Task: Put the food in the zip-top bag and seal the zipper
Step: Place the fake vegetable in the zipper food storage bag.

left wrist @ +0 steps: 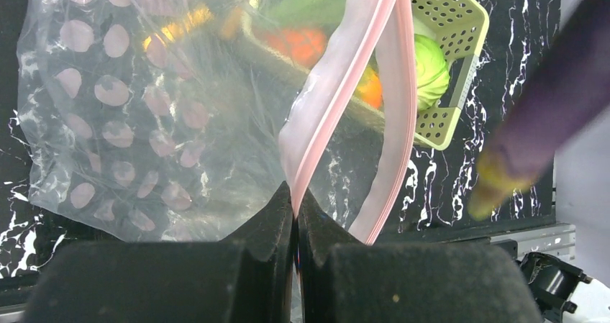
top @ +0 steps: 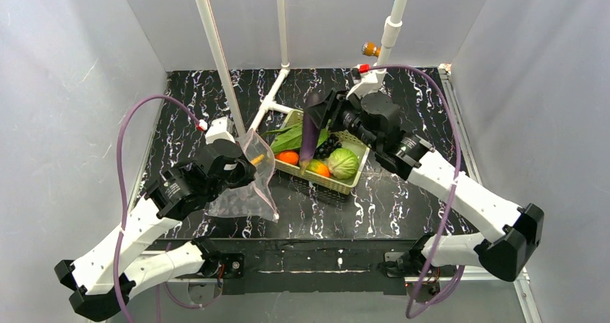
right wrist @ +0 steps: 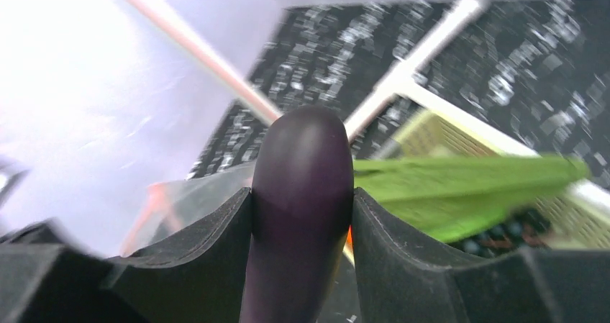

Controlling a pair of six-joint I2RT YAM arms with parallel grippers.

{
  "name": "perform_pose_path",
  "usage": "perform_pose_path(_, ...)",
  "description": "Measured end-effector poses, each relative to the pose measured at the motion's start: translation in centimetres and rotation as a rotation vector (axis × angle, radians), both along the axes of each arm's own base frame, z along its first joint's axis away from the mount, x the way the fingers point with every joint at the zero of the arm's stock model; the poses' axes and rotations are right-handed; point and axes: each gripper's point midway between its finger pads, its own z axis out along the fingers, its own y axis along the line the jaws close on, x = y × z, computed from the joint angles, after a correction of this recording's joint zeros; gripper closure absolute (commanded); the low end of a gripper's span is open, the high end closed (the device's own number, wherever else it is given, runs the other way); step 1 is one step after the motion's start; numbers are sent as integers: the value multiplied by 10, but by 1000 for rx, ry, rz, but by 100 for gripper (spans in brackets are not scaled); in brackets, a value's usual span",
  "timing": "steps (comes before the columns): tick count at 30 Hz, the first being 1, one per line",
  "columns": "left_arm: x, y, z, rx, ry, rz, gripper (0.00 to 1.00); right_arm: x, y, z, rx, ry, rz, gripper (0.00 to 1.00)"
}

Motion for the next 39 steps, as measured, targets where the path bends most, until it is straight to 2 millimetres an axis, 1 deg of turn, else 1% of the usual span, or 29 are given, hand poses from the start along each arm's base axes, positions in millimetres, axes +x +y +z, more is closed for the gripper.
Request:
perform_pose_path(3,0,-1,1,-7,-1,2,100,-30,20,42,34,-144,120,99)
perform_pose_path(5,0,-1,1,-12,0,5,100,-46,29,66,69,-220,173,99)
perform_pose_path(7,0,-1,2,-19,-2,4,100,-52,34,85,105,-260,197,99)
perform_pose_path(9,-1,-1,4,-27,-3,3,100,-54,40,100,137,-289,208,99)
perform_pose_path(12,-3,-3,8,-43,-6,-4,100,-59,54,112,174,-325,233,99)
perform_pose_path(15,-4,-4,11,-58,-5,-10,100,-66,77,110,181,-333,280,99)
perform_pose_path(17,-5,-5,12,-69,-4,-12,100,-68,93,105,175,-329,311,99)
perform_pose_path(20,-8,-6,15,-92,-5,-18,100,-68,109,92,149,-337,336,99)
perform_pose_path(23,-10,-6,22,-119,-17,-19,100,-70,120,82,120,-374,351,99)
perform_pose_path(29,-14,-2,37,-171,-51,-13,100,-85,132,54,49,-463,378,99)
perform_pose_path(33,-14,-1,47,-186,-66,-9,100,-92,134,34,-21,-508,377,99)
perform_pose_path(36,-14,0,49,-183,-70,-8,100,-96,134,22,-61,-504,387,98)
perform_pose_path(39,-14,1,47,-171,-69,-12,100,-99,130,18,-84,-487,401,94)
